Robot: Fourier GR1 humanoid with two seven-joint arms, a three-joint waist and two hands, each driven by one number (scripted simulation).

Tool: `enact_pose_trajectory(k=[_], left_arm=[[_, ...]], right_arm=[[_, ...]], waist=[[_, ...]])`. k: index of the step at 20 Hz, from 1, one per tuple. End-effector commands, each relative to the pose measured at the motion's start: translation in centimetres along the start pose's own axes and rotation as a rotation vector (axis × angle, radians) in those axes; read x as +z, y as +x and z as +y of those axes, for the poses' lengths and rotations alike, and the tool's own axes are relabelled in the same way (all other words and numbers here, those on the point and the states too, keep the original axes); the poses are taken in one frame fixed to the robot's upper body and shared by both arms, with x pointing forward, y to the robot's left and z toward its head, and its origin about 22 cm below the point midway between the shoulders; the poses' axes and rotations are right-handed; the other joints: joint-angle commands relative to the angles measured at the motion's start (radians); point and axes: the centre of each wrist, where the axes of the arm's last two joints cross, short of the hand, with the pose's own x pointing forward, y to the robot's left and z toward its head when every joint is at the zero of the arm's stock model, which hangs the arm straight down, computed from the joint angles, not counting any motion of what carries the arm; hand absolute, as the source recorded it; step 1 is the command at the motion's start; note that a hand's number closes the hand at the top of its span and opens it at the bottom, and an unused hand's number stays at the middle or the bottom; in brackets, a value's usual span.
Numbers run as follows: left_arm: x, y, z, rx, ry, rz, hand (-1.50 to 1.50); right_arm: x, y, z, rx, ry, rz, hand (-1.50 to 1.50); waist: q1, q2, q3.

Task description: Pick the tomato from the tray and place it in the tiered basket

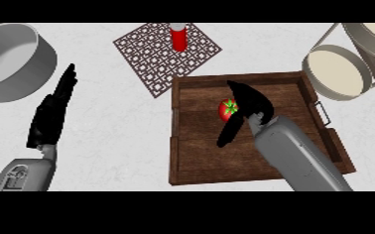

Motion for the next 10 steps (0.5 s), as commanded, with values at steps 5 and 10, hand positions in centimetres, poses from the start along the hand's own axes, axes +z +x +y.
enact_pose_trajectory(k=[5, 10], left_arm=[[0.7, -0.3, -0.4, 0.013, 0.009, 0.004, 0.00], [-0.6, 0.4, 0.9, -0.013, -0.004, 0.002, 0.00]], right_arm=[[-1.6, -1.0, 1.3, 0.069, 0.171, 0.071, 1.50], [-1.0, -0.1, 1.8, 0.245, 0.088, -0.053, 1.50]], waist=[[0.001, 0.001, 0.000], [-0.001, 0.001, 0.000]])
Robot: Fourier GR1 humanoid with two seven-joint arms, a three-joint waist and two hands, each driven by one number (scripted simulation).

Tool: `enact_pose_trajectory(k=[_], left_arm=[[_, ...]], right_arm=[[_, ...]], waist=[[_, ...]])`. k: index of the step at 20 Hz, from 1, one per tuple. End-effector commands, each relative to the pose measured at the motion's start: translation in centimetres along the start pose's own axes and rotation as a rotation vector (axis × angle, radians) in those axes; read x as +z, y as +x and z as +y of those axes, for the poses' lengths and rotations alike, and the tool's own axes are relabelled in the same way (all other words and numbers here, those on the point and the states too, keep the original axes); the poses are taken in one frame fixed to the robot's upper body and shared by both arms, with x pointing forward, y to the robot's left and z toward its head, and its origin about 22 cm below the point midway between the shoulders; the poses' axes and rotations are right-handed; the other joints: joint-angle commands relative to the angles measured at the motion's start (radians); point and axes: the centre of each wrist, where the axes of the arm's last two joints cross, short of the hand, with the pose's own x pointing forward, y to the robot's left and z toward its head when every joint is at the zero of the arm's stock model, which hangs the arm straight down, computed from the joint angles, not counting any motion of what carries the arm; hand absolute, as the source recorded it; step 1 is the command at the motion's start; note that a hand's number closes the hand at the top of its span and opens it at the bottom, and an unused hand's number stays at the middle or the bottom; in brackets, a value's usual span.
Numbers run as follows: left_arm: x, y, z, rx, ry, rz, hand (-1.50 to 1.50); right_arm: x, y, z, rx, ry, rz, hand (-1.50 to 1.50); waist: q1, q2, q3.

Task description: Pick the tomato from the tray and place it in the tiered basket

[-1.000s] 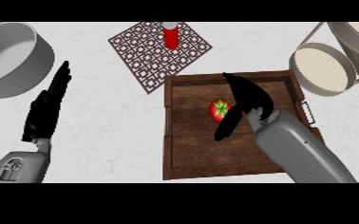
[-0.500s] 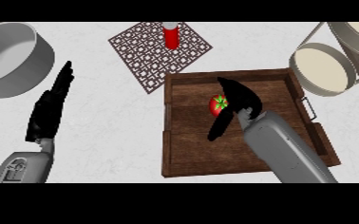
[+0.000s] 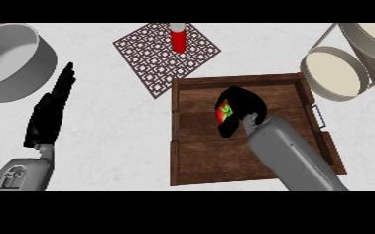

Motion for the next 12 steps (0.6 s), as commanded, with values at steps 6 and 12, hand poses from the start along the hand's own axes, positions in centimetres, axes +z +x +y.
enact_pose_trajectory(k=[6, 12], left_arm=[[2.1, -1.7, 0.7, 0.007, -0.009, 0.011, 0.00], [0.2, 0.7, -1.5, 0.022, -0.025, -0.027, 0.00]], right_arm=[[0.0, -0.2, 0.2, -0.112, 0.039, -0.022, 1.50], [-1.5, 1.6, -6.5, -0.332, -0.234, 0.223, 1.50]], waist=[[0.004, 0.010, 0.008], [0.043, 0.028, 0.008]])
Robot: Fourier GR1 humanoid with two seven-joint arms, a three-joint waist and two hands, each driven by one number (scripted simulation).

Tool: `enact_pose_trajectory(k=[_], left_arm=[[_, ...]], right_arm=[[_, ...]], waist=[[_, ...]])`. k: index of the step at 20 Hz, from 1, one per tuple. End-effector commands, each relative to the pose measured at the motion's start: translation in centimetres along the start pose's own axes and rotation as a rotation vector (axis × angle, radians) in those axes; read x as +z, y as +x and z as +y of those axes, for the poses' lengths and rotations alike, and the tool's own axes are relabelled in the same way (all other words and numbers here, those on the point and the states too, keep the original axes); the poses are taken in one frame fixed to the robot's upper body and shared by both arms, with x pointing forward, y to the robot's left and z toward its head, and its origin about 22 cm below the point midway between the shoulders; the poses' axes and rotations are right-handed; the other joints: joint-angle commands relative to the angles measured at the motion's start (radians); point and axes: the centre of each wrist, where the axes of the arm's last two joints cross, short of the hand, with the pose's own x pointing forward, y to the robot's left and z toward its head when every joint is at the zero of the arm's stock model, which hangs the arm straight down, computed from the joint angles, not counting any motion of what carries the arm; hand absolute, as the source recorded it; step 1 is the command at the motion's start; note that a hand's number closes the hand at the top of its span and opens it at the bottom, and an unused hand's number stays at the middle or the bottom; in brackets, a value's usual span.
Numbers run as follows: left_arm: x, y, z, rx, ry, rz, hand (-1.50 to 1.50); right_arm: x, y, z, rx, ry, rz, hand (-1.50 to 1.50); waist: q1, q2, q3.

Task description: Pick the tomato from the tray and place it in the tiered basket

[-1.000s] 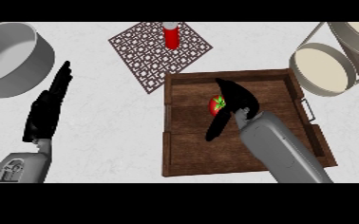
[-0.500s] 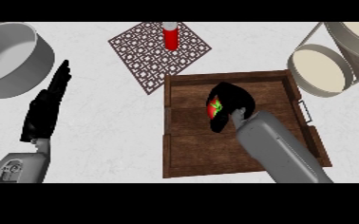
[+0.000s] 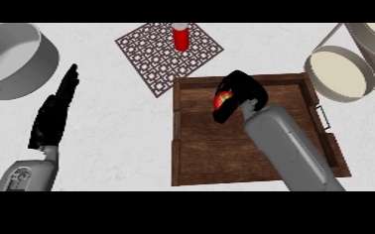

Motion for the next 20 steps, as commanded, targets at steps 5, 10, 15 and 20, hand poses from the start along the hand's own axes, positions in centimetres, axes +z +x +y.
enact_pose_trajectory(k=[5, 10, 15, 20], left_arm=[[-0.7, 1.6, -0.7, 0.005, -0.048, -0.056, 0.00], [-1.4, 2.3, -0.4, -0.007, -0.050, -0.069, 0.00], [-1.3, 2.0, -1.7, -0.008, -0.078, -0.062, 0.00], [-1.6, 2.4, -1.7, -0.015, -0.046, -0.043, 0.00]], right_arm=[[-2.7, 0.3, -9.7, -0.304, -0.500, 0.355, 1.50], [-1.4, 2.3, -14.0, -0.436, -0.844, 0.314, 1.50], [-0.1, 4.1, -18.0, -0.392, -1.155, 0.310, 1.50], [0.9, 6.4, -20.2, -0.326, -1.306, 0.376, 1.50]], waist=[[0.080, 0.035, 0.000], [0.084, 0.028, -0.001], [0.088, 0.033, -0.002], [0.068, 0.021, -0.001]])
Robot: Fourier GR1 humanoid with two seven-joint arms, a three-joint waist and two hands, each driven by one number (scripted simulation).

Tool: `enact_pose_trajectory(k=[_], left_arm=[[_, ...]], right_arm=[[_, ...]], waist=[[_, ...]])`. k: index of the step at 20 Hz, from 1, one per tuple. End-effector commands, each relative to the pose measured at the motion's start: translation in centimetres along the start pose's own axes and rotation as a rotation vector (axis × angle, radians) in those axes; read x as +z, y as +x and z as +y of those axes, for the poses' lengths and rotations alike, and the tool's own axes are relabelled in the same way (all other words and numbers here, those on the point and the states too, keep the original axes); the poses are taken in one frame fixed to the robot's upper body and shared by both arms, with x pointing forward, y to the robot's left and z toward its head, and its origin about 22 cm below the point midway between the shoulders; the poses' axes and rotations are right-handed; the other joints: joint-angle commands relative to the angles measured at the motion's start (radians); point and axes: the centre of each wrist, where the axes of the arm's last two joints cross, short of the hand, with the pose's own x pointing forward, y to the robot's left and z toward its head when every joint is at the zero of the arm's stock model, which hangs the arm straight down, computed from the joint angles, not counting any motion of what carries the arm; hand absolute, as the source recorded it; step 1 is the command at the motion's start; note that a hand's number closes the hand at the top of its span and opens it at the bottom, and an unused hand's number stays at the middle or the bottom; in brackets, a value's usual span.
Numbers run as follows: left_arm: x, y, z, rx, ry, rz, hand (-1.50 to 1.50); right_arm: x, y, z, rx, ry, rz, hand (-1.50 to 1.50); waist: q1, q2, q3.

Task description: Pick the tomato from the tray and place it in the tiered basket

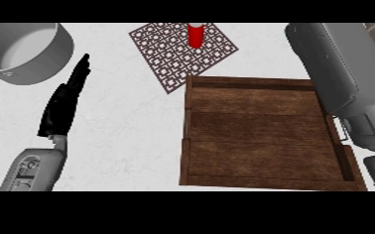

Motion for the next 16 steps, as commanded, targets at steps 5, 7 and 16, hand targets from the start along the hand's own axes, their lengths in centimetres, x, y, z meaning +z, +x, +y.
enact_pose_trajectory(k=[5, 7, 16], left_arm=[[0.7, -1.3, 0.8, -0.003, 0.020, 0.029, 0.00], [1.2, -1.4, -0.2, 0.005, 0.023, 0.007, 0.00], [1.1, -2.5, 1.8, 0.017, 0.016, 0.029, 0.00]], right_arm=[[-2.9, 3.5, -3.8, 0.115, -0.204, 0.198, 1.50], [-3.5, 4.3, -4.9, 0.105, -0.164, 0.229, 1.50], [-6.4, 1.7, -4.1, 0.099, -0.162, 0.173, 1.50]], waist=[[-0.024, -0.011, 0.001], [-0.016, -0.007, 0.002], [-0.032, -0.006, 0.003]])
